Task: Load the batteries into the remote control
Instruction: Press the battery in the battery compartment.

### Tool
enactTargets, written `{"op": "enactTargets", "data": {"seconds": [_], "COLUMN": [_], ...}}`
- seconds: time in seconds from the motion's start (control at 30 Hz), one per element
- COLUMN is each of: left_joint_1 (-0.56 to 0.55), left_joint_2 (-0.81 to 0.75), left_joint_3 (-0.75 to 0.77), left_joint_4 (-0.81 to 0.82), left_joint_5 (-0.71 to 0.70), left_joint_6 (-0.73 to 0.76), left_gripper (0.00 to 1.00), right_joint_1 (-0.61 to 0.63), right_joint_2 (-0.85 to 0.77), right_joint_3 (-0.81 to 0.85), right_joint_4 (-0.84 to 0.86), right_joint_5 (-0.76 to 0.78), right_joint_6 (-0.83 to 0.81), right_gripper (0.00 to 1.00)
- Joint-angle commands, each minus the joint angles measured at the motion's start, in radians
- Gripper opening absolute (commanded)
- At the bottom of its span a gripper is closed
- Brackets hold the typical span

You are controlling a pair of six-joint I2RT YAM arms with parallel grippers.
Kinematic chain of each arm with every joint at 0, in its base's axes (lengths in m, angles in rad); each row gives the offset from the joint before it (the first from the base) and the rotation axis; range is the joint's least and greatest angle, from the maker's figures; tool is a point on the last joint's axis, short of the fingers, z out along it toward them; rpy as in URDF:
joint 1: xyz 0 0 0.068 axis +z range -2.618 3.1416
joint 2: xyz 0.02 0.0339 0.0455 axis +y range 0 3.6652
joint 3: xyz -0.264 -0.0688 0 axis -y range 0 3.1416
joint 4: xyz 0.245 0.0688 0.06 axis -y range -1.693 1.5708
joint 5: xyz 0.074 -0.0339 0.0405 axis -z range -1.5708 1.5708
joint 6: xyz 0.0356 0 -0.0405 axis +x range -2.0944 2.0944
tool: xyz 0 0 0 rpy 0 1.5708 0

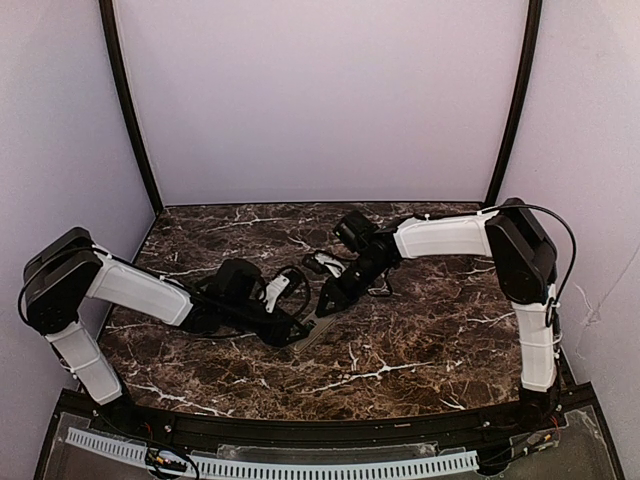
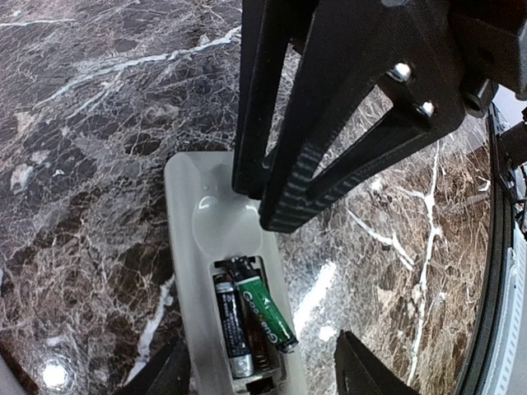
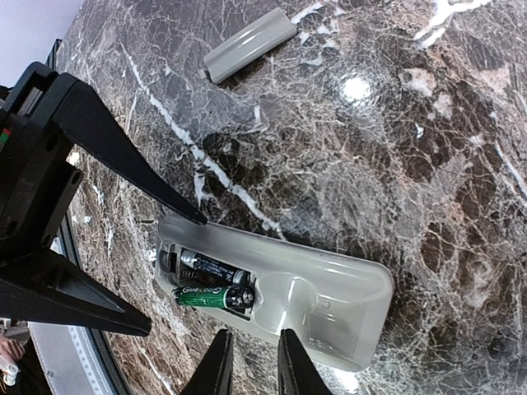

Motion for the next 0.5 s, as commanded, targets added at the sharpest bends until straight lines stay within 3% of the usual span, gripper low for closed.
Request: {"op": "enactTargets", "data": {"seconds": [0.0,0.47], "left_joint_1": [-0.006,-0.006], "left_joint_2": [0.019,0.052], "left_joint_3": [0.030,0.060], "left_joint_4": [-0.041,-0.062], "left_joint_5": [0.003,-0.013], "left_joint_6": [0.017,0.024], "left_gripper": [0.60,0.50], "right_joint_1": [-0.005,-0.012], "right_joint_2": [-0.038,-0.047], "right_joint_3": [-0.014,-0.028], "right_joint_4": [0.017,0.018], "right_joint_5": [-0.018,-0.020], "right_joint_6": [0.010,0.007], "right_gripper": [0.19,0.18]}}
